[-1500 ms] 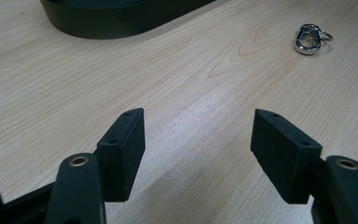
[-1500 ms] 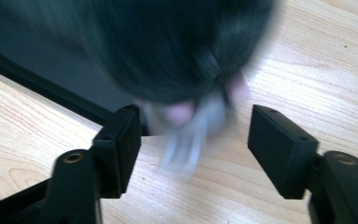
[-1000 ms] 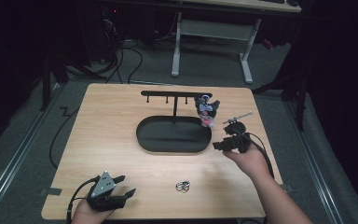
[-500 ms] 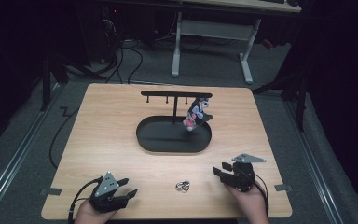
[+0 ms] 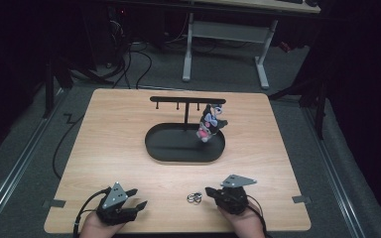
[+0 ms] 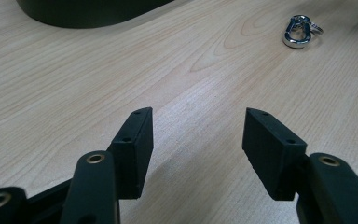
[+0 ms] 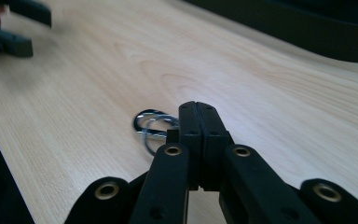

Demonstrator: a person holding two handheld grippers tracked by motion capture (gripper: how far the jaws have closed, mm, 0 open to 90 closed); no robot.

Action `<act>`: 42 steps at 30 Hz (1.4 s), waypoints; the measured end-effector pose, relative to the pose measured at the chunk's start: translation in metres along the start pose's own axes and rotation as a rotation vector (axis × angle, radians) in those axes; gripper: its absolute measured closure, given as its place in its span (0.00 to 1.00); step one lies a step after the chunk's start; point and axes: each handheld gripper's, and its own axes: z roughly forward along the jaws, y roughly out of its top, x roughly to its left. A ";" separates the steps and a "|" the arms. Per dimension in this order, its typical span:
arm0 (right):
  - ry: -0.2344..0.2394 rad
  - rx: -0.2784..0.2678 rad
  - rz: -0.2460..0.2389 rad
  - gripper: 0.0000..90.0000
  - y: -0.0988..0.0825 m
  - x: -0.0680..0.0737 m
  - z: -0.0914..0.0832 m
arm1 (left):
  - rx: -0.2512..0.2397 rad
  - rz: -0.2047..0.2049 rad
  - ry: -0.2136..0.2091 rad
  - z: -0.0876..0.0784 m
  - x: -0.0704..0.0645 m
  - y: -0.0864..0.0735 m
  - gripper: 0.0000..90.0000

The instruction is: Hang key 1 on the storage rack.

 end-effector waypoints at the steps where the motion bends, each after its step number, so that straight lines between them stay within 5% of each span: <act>1: 0.001 0.018 -0.026 1.00 0.002 0.008 0.007 | 0.000 0.001 -0.001 0.000 0.000 0.000 0.49; 5: -0.015 0.051 -0.078 1.00 0.003 0.019 0.019 | 0.002 0.008 0.000 -0.001 -0.001 -0.001 0.48; 16: -0.045 0.068 -0.065 0.99 0.002 0.014 0.028 | 0.012 0.011 -0.005 0.000 -0.001 -0.002 0.48; 29: -0.176 0.054 0.035 0.96 -0.013 -0.042 -0.005 | 0.006 0.009 -0.005 -0.002 0.000 -0.002 0.48; 31: -0.186 0.013 0.064 0.94 -0.013 -0.047 -0.013 | 0.006 0.011 -0.005 -0.002 0.000 -0.002 0.48; 35: -0.163 -0.057 0.045 0.95 -0.004 -0.034 -0.019 | 0.011 0.012 -0.007 0.000 0.001 -0.002 0.48; 38: -0.143 -0.001 -0.023 0.98 0.002 -0.013 0.001 | 0.016 0.015 -0.010 0.000 0.000 -0.001 0.48; 42: -0.196 0.084 -0.078 0.99 0.002 -0.008 0.019 | 0.011 0.014 -0.008 -0.001 -0.001 -0.002 0.48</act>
